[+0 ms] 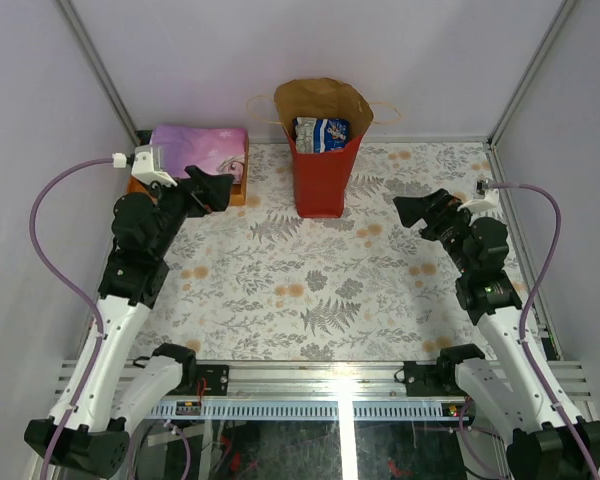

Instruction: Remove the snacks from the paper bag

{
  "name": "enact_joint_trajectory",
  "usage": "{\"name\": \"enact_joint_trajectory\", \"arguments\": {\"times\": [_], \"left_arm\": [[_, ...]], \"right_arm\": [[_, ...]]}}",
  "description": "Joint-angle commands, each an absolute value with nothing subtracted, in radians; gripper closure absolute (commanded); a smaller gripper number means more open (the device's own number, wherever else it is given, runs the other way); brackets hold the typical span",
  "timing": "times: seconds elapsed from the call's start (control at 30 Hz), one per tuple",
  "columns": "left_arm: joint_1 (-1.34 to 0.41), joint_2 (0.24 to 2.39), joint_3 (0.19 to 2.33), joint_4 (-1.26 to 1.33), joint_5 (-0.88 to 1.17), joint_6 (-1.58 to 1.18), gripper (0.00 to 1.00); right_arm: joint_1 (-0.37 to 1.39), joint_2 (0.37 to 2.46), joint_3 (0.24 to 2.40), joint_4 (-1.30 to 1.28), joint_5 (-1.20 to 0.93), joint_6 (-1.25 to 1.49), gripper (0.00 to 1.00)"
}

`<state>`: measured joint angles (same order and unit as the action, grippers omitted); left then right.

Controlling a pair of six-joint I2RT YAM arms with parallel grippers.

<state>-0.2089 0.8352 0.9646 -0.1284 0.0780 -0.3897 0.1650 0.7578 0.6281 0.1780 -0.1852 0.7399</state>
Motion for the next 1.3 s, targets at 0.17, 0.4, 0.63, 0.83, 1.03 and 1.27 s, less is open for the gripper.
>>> {"name": "enact_joint_trajectory", "arguments": {"times": [0.17, 0.4, 0.63, 0.83, 1.03, 1.27], "left_arm": [[-0.219, 0.952, 0.996, -0.001, 0.240, -0.487, 0.00], [-0.307, 1.177, 1.170, -0.089, -0.062, -0.499, 0.00], [-0.347, 1.562, 1.463, -0.258, -0.237, -0.505, 0.00], [-0.407, 1.877, 1.789, -0.337, -0.320, -0.423, 0.00], [-0.436, 2.037, 1.954, -0.353, -0.336, -0.400, 0.00], [-0.462, 2.054, 1.985, -0.345, -0.376, -0.365, 0.88]], "right_arm": [[0.162, 0.807, 0.605, 0.169, 0.147, 0.755, 0.02], [0.175, 1.010, 0.760, 0.034, 0.177, 0.780, 0.01], [0.238, 0.940, 0.802, 0.009, 0.207, 0.724, 0.01], [0.239, 0.853, 0.772, -0.049, 0.203, 0.704, 0.01], [0.239, 0.785, 0.710, -0.064, 0.212, 0.691, 0.01], [0.239, 0.777, 0.705, -0.085, 0.187, 0.658, 0.01]]}}
